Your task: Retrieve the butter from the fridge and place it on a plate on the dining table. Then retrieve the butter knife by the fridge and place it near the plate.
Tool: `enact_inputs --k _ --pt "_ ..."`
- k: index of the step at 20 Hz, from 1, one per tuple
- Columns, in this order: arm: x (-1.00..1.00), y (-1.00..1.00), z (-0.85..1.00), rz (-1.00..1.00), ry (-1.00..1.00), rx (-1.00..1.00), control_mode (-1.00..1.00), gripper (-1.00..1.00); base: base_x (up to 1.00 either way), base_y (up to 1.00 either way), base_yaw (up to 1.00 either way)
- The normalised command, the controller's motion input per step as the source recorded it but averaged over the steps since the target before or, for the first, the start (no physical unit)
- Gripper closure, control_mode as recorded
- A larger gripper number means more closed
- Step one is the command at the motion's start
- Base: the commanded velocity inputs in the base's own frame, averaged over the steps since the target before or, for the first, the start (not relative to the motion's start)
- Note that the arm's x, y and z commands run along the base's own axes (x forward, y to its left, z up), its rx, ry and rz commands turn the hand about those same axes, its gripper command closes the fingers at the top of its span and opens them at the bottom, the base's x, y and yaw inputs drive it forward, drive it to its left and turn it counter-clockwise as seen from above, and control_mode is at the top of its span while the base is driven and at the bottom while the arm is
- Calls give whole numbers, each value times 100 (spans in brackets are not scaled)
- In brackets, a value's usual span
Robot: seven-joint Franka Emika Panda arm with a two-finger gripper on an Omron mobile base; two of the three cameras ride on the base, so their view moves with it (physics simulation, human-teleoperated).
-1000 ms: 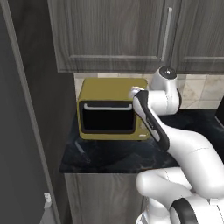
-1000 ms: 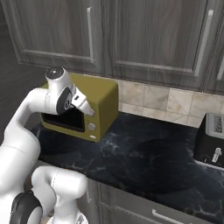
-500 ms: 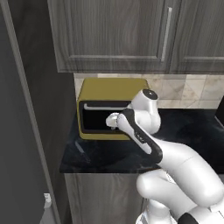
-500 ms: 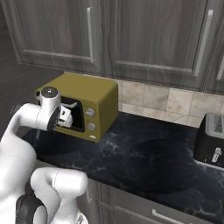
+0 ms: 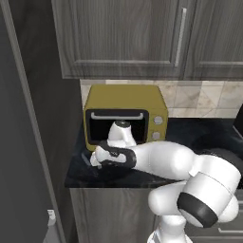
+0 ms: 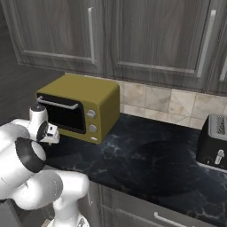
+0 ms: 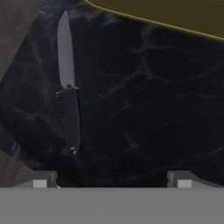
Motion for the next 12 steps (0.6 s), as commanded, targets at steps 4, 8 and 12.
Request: enact_inputs --k 4,8,12 --pt "24 30 -63 0 8 -6 -100 -100 0 0 0" --pt "34 39 -48 0 0 -6 -100 -100 0 0 0" --pt "11 20 -50 4 -1 -5 -100 -100 0 0 0"
